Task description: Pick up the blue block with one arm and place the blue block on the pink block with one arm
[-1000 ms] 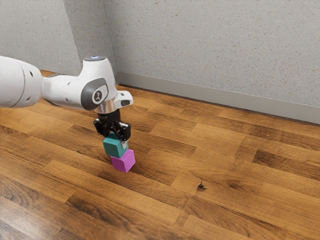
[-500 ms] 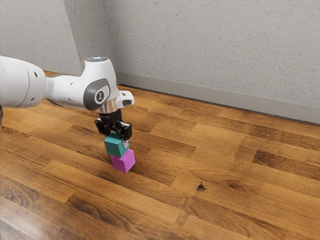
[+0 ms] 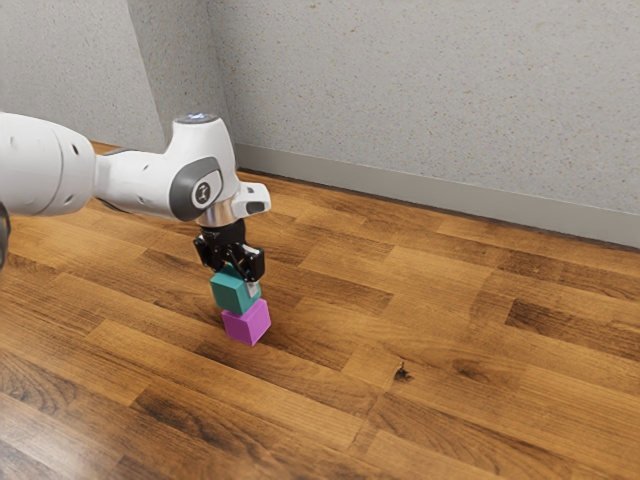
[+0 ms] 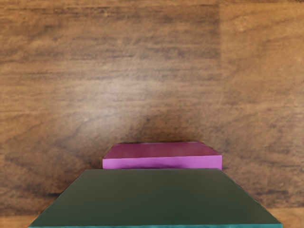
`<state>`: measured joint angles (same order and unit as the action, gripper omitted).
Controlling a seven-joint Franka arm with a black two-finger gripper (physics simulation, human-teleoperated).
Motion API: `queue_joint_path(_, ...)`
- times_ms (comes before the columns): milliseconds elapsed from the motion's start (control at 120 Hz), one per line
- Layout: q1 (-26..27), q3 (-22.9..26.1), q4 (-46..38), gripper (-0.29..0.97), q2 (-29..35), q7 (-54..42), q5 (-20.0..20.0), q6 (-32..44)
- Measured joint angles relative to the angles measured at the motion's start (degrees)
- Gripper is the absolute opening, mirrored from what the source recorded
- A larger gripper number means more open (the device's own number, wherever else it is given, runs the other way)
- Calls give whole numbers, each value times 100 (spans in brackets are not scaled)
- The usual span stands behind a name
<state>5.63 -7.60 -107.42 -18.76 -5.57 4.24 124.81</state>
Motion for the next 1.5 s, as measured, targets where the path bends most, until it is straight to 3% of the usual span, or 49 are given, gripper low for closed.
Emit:
queue_joint_path(800,3,44,34,38,-9,-146,45,1)
queue_joint_path(1083,7,48,53,58,159,-167,66,-26)
queue_joint_path(1267,20,158,577,64,1158,-183,33,-747)
queue_joint_path(1500,10,176,717,67,1403,-217,3,-1725)
